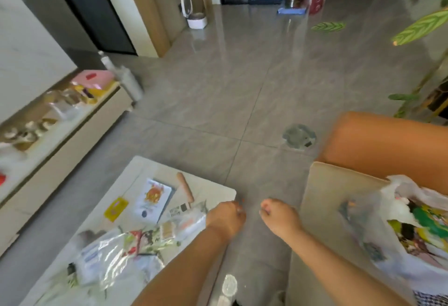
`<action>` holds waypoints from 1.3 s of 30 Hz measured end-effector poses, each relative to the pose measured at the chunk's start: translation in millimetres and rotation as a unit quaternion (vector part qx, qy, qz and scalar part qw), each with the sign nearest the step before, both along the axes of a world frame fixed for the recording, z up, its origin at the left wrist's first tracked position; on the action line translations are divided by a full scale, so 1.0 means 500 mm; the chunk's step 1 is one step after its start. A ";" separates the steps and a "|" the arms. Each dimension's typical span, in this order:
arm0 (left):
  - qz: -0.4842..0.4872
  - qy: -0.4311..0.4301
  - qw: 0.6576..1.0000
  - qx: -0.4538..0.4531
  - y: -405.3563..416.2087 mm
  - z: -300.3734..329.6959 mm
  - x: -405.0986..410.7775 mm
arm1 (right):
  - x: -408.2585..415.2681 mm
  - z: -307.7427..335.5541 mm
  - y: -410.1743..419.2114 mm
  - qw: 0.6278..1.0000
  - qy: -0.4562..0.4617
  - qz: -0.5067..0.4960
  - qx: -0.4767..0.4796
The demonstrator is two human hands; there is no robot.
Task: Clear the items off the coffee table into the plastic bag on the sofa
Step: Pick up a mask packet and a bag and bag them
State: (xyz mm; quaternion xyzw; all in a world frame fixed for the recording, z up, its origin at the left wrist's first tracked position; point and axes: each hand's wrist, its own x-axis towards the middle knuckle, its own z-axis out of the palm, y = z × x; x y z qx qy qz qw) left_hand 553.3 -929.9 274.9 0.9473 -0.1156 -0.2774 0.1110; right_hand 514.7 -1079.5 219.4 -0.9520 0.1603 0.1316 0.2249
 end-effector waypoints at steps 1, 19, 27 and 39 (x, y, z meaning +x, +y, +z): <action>0.013 0.000 1.000 -0.001 0.044 -0.006 -0.010 | 0.003 -0.001 0.040 1.000 0.002 0.016 0.007; 0.293 0.057 0.954 -0.009 0.759 -0.105 -0.284 | -0.100 -0.058 0.710 0.959 0.095 0.261 0.053; 0.420 0.111 0.900 -0.035 0.883 -0.235 -0.324 | -0.066 -0.186 0.842 0.926 0.157 0.344 0.012; 0.527 0.127 0.839 -0.046 1.016 -0.551 -0.269 | 0.034 -0.520 1.010 0.896 0.203 0.395 -0.032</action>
